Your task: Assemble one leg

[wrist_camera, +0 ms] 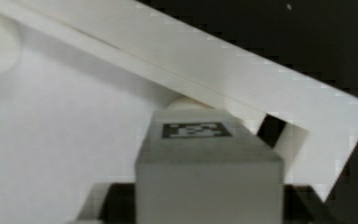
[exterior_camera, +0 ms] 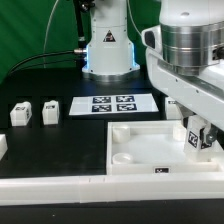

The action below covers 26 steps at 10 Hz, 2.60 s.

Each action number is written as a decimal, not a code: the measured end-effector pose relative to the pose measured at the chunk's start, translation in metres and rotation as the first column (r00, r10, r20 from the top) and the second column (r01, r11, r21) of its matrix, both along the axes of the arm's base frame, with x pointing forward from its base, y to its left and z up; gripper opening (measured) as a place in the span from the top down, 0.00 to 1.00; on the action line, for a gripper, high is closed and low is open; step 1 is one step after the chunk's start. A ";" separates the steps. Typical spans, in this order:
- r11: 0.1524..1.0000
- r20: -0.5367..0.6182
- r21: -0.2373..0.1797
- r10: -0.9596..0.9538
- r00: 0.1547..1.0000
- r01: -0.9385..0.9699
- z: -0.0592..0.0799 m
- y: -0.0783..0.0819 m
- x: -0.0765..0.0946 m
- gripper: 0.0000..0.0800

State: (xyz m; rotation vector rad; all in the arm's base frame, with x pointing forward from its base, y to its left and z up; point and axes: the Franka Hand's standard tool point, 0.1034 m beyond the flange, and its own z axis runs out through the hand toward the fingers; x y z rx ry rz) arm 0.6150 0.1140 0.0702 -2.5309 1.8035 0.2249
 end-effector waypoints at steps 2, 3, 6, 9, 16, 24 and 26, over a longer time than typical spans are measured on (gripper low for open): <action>0.995 -0.009 -0.007 -0.099 0.995 0.099 0.000 0.000 0.000 0.63; 0.995 -0.009 -0.006 -0.097 0.995 0.097 0.000 0.000 0.000 0.62; 0.999 -0.005 0.001 -0.040 0.999 0.040 -0.001 0.001 0.000 0.39; 0.932 0.027 0.018 0.361 0.932 -0.362 -0.005 0.005 -0.003 0.19; 0.352 0.121 0.028 0.928 0.353 -0.936 0.000 0.003 0.000 0.19; 0.168 0.145 0.028 0.975 0.170 -0.985 0.001 0.001 0.001 0.54; 0.168 0.144 0.028 0.975 0.171 -0.985 0.000 0.001 0.001 0.64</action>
Offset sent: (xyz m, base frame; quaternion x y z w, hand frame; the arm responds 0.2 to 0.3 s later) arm 0.0000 0.0000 0.0000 0.0000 0.0000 0.0000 1.0000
